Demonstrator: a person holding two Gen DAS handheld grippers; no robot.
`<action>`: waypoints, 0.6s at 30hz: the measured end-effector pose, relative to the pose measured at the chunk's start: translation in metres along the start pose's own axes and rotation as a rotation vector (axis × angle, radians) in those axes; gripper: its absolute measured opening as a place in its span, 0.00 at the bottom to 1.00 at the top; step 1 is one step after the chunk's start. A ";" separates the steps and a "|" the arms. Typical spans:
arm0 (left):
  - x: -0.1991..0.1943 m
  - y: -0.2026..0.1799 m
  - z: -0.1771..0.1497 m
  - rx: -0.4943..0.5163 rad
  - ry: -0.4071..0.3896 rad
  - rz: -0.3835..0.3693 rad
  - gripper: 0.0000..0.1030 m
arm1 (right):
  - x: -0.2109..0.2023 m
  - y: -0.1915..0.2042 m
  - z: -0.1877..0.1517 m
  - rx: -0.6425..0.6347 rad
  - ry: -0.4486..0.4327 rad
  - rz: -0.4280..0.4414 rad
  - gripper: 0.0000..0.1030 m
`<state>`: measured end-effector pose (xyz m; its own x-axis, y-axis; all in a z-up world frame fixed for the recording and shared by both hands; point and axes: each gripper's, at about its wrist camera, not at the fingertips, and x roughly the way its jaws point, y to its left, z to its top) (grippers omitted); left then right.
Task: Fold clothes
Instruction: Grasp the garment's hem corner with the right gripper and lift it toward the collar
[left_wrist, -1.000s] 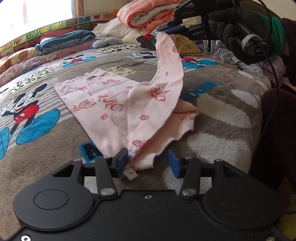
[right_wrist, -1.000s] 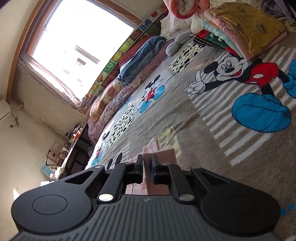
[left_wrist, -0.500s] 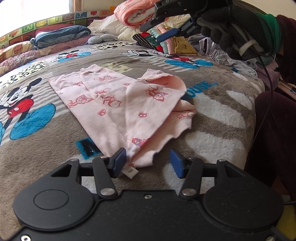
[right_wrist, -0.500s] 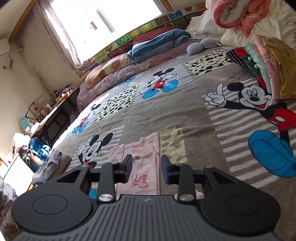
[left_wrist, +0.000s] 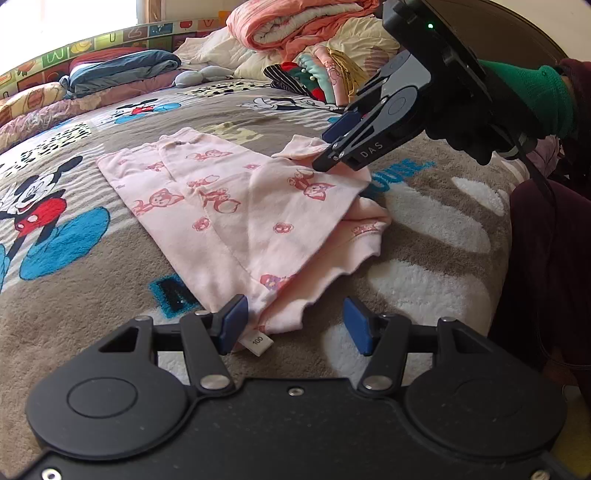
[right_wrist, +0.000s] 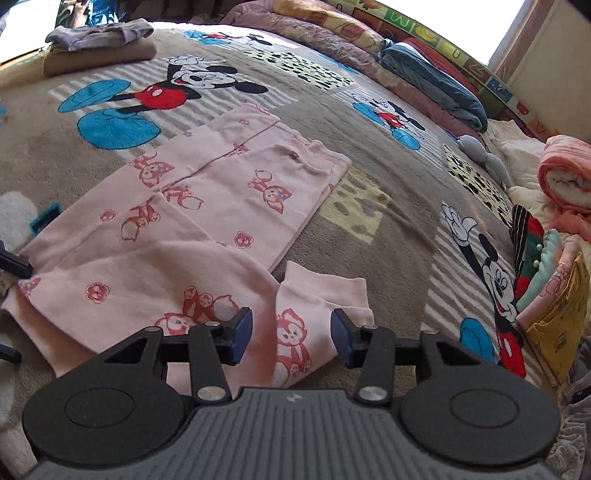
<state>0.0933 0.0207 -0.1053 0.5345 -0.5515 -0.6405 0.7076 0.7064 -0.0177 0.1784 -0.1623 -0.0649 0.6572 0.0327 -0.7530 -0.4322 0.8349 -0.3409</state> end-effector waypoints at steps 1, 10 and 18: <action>0.000 0.000 0.000 -0.001 0.000 0.000 0.55 | 0.002 -0.001 -0.001 -0.012 0.010 -0.012 0.28; 0.001 0.000 0.001 -0.004 0.007 -0.010 0.57 | -0.023 -0.074 -0.006 0.485 -0.164 0.138 0.04; 0.000 0.005 0.000 -0.029 0.005 -0.036 0.59 | -0.036 -0.096 0.033 0.661 -0.317 0.219 0.03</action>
<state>0.0966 0.0242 -0.1055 0.5069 -0.5743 -0.6429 0.7122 0.6992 -0.0630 0.2167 -0.2251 0.0138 0.7877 0.3081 -0.5335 -0.1792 0.9431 0.2800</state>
